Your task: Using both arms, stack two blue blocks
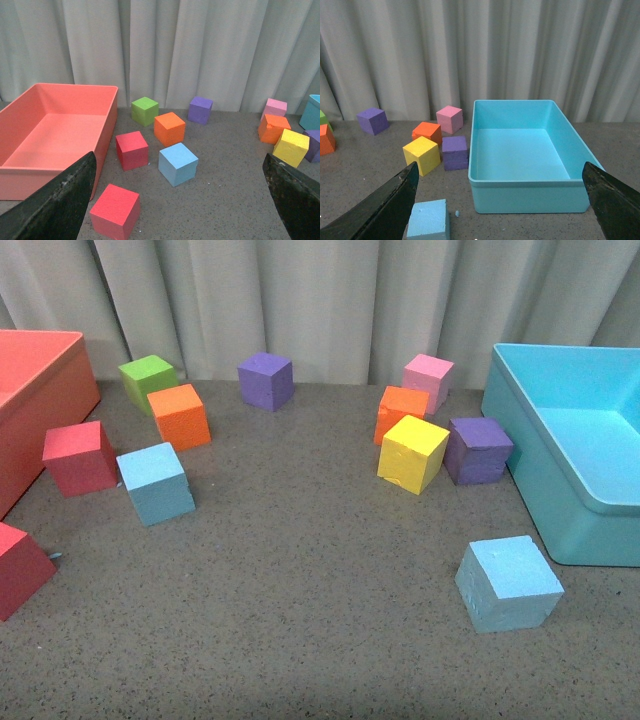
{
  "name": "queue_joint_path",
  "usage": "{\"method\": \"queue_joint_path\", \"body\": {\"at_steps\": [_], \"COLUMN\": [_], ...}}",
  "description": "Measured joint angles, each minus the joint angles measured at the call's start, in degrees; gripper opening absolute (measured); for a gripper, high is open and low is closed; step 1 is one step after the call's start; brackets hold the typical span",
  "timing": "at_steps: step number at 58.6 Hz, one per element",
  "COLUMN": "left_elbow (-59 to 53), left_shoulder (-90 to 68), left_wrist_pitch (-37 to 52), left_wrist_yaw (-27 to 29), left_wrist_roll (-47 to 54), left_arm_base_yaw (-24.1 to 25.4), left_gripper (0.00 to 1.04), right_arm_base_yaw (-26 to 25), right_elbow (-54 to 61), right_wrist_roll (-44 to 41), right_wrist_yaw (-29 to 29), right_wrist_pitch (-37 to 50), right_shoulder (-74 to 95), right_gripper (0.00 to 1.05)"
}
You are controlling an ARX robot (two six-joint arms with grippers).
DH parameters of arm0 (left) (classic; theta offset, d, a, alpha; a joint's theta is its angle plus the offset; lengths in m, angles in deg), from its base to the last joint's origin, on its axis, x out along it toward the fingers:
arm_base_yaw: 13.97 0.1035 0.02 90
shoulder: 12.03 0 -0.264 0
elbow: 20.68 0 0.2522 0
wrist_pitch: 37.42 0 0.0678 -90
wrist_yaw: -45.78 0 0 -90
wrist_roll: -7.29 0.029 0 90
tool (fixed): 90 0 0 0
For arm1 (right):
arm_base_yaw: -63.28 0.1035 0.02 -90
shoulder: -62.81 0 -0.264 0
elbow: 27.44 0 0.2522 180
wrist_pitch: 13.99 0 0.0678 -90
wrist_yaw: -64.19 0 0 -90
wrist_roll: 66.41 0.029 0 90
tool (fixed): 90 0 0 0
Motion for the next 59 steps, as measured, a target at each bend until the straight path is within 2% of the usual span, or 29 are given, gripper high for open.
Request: {"method": "queue_joint_path", "body": {"at_steps": [59], "left_elbow": [0.0], "left_shoulder": [0.0], "left_wrist_pitch": [0.0], "left_wrist_yaw": [0.0], "left_wrist_roll": [0.0], "left_arm_base_yaw": [0.0], "left_gripper": [0.98], "right_arm_base_yaw": [0.0], "right_elbow": [0.0], "right_wrist_roll": [0.0], "right_wrist_yaw": [0.0], "right_wrist_pitch": [0.0], "right_shoulder": [0.0], "right_gripper": [0.95]}}
